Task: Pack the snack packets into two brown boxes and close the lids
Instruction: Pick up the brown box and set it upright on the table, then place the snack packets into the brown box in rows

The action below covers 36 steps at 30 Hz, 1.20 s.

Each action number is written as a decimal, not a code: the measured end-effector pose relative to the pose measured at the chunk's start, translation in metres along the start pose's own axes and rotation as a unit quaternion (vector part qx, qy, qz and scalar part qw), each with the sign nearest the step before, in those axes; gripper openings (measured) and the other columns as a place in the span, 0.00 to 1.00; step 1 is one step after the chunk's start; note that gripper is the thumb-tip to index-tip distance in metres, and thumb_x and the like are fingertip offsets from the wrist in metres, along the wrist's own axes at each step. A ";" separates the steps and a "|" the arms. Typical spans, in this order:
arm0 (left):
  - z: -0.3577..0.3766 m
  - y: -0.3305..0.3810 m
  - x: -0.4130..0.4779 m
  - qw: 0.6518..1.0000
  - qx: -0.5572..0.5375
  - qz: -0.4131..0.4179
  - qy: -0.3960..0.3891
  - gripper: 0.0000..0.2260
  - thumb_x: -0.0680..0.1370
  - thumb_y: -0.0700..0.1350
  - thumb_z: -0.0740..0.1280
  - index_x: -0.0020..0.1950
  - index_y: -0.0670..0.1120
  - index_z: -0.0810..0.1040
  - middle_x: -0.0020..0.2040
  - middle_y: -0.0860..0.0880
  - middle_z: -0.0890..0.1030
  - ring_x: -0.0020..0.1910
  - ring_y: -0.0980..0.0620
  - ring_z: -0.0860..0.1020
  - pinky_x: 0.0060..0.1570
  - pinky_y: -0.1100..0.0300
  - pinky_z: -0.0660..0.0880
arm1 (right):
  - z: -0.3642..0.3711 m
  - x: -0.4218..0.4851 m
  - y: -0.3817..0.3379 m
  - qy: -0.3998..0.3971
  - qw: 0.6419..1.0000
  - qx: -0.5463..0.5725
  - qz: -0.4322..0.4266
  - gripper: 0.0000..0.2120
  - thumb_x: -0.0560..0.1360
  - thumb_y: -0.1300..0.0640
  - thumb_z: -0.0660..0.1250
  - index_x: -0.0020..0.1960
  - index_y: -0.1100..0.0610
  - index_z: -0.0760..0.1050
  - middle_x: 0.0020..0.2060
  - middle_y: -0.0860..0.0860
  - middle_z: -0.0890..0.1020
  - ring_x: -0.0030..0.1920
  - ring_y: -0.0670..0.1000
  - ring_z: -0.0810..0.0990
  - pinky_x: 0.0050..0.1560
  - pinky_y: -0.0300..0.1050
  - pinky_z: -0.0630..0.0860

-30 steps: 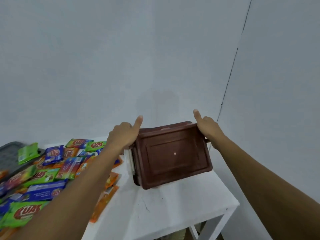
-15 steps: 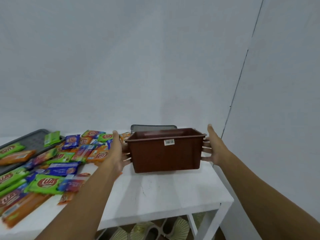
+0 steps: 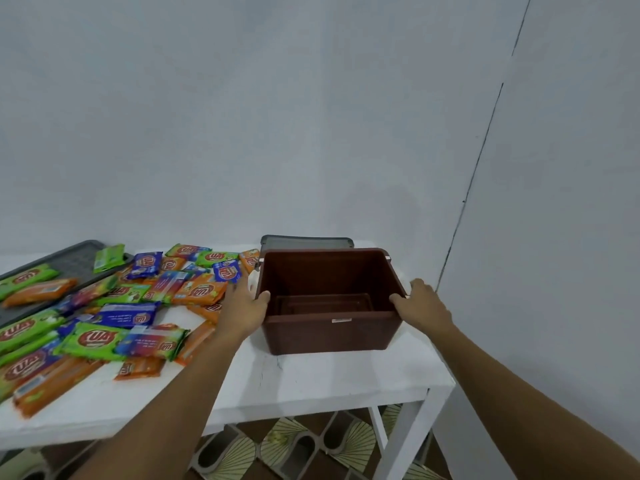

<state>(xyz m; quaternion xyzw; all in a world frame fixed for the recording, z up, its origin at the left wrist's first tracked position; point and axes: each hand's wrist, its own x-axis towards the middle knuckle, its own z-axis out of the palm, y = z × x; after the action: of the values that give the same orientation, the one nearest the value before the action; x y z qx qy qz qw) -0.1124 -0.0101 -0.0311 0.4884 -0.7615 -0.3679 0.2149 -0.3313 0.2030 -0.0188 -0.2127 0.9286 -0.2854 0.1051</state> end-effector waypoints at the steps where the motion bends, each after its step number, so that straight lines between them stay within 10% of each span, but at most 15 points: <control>1: 0.001 -0.002 0.000 0.998 0.054 0.039 0.013 0.28 0.82 0.53 0.60 0.79 0.48 0.55 0.79 0.46 0.56 0.77 0.44 0.56 0.72 0.47 0.59 | 0.000 0.000 0.000 0.026 0.997 -0.063 -0.034 0.26 0.77 0.44 0.61 0.71 0.55 0.63 0.65 0.55 0.71 0.63 0.58 0.73 0.60 0.58 0.70; 5: -0.005 -0.006 0.002 0.971 0.172 0.164 0.028 0.27 0.82 0.58 0.57 0.79 0.50 0.58 0.79 0.48 0.56 0.78 0.46 0.52 0.74 0.49 0.53 | 0.000 0.002 -0.010 0.075 0.969 -0.156 -0.179 0.25 0.77 0.45 0.62 0.73 0.49 0.65 0.72 0.52 0.65 0.70 0.56 0.65 0.66 0.61 0.66; 10: -0.031 -0.016 0.005 0.967 0.156 0.199 0.027 0.23 0.82 0.56 0.57 0.75 0.51 0.65 0.78 0.48 0.59 0.77 0.46 0.53 0.74 0.48 0.54 | 0.010 -0.002 -0.047 0.097 0.932 -0.135 -0.323 0.04 0.78 0.51 0.65 0.48 0.45 0.79 0.53 0.45 0.79 0.57 0.49 0.74 0.56 0.54 0.70; 15: -0.082 -0.063 0.029 0.954 0.235 0.185 -0.007 0.17 0.80 0.49 0.62 0.69 0.50 0.72 0.74 0.47 0.66 0.74 0.46 0.60 0.72 0.47 0.59 | 0.036 -0.015 -0.107 0.077 0.906 -0.128 -0.396 0.16 0.79 0.45 0.62 0.35 0.49 0.74 0.38 0.45 0.77 0.43 0.50 0.76 0.44 0.50 0.71; 26: -0.166 -0.161 0.075 0.878 0.370 0.153 -0.261 0.36 0.70 0.54 0.74 0.75 0.57 0.62 0.72 0.50 0.66 0.69 0.48 0.66 0.67 0.52 0.68 | 0.139 -0.057 -0.238 -0.093 0.795 -0.287 -0.526 0.13 0.77 0.54 0.64 0.60 0.48 0.77 0.57 0.49 0.80 0.58 0.53 0.76 0.52 0.51 0.74; 36: -0.178 -0.162 0.115 0.907 0.245 0.266 -0.215 0.25 0.75 0.53 0.71 0.71 0.50 0.72 0.67 0.50 0.74 0.64 0.51 0.72 0.63 0.54 0.71 | 0.222 -0.058 -0.273 -0.168 0.919 -0.247 -0.257 0.39 0.73 0.44 0.69 0.75 0.56 0.54 0.64 0.57 0.74 0.59 0.57 0.76 0.53 0.51 0.76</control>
<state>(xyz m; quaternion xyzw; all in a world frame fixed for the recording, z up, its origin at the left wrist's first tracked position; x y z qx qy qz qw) 0.0553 -0.2166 -0.0468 0.2142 -0.9570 -0.1953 0.0101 -0.1178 -0.0820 -0.0385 -0.5081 0.8516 -0.0246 0.1266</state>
